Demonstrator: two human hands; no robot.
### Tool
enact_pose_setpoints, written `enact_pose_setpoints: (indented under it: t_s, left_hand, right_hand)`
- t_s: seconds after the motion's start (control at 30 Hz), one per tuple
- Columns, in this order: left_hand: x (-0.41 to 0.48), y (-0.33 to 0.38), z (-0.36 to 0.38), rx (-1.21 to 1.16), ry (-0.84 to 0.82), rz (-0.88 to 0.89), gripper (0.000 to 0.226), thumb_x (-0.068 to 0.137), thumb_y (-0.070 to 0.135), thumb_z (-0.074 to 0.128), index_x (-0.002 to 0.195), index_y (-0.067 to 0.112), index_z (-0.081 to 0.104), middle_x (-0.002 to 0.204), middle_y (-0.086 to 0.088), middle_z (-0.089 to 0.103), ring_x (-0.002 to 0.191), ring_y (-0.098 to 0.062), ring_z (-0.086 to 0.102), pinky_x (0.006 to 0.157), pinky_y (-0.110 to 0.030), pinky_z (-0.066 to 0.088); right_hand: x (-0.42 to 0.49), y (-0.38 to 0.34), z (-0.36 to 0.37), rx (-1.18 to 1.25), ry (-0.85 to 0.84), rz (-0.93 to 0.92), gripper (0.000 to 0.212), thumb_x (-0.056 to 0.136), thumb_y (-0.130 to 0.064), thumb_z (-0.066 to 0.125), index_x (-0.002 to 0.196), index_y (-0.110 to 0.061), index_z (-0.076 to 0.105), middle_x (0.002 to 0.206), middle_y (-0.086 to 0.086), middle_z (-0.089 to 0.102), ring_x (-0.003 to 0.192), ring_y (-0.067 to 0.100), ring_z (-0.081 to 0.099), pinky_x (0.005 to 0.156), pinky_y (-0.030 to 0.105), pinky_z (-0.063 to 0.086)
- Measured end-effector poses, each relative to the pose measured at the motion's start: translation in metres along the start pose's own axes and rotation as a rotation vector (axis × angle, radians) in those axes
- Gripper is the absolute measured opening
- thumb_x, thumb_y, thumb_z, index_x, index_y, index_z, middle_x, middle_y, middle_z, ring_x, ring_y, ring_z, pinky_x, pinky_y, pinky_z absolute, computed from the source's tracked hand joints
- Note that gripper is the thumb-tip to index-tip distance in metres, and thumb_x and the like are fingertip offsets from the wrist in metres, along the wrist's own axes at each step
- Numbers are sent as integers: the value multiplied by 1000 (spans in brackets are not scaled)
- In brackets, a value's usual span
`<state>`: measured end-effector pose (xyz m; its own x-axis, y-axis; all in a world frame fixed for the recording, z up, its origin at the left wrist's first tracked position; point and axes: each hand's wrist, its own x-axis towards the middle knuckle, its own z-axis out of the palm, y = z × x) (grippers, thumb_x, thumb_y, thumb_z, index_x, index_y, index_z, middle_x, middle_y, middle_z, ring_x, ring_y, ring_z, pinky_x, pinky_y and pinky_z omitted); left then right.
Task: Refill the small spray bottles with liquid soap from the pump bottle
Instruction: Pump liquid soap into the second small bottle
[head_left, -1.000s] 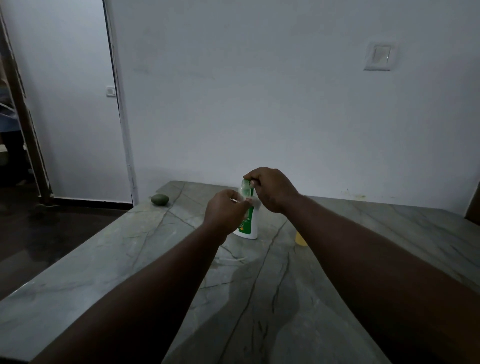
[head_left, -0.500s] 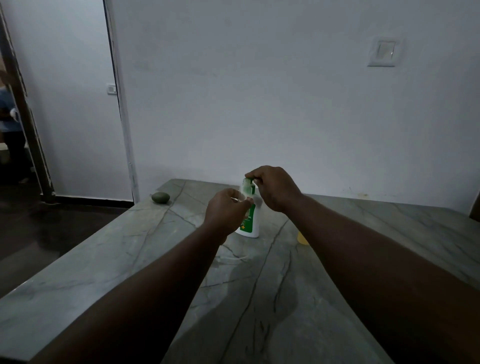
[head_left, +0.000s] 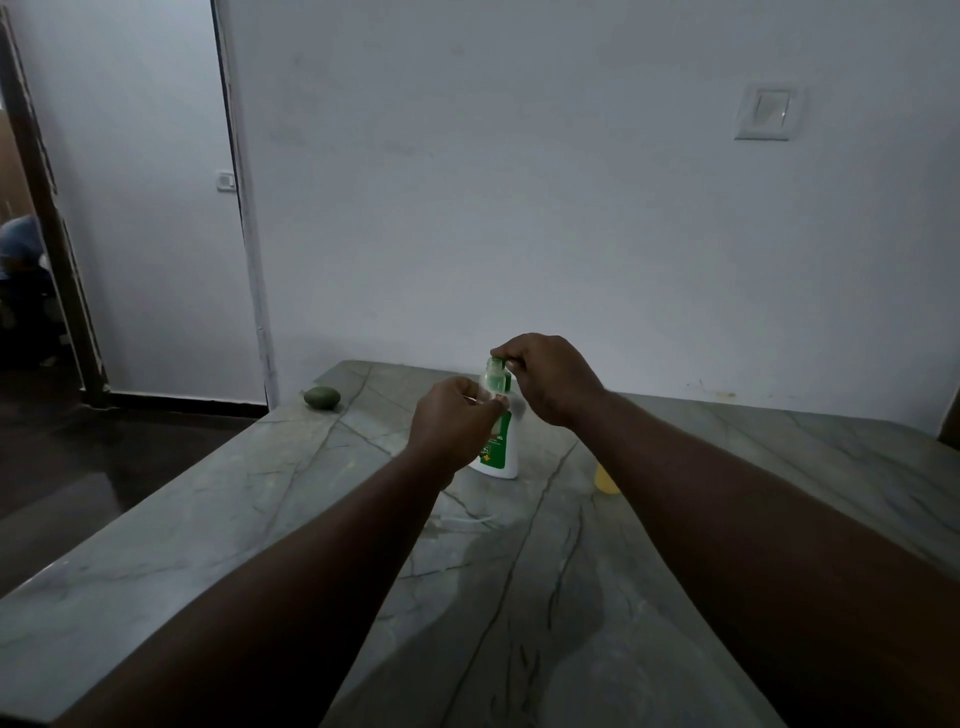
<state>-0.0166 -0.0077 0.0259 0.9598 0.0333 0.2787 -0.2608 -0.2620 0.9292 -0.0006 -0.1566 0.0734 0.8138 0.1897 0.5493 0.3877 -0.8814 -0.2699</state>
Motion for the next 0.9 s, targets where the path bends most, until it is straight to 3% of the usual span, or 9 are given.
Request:
enact_pose_setpoints:
  t_s: [0.63,0.9]
  left_hand:
    - [-1,-2,-1,16,-17,8,22,93,27,75,101,7,73,93,-10,77,82,-25,78,83,-51,64]
    - [3,3,-5,-3,-5,22,16,91,26,77,94,11,70,91,-9,76,82,-25,77,83,-52,64]
  right_hand:
    - [-4,2,3,31,-29,20,39,100,-4,49,134,-13,68,140,7,65,128,25,59,109,39,48]
    - [7,3,-6,19,-18,-24,33,101,-8,54,129,-13,70,136,4,67,128,21,60,109,33,46]
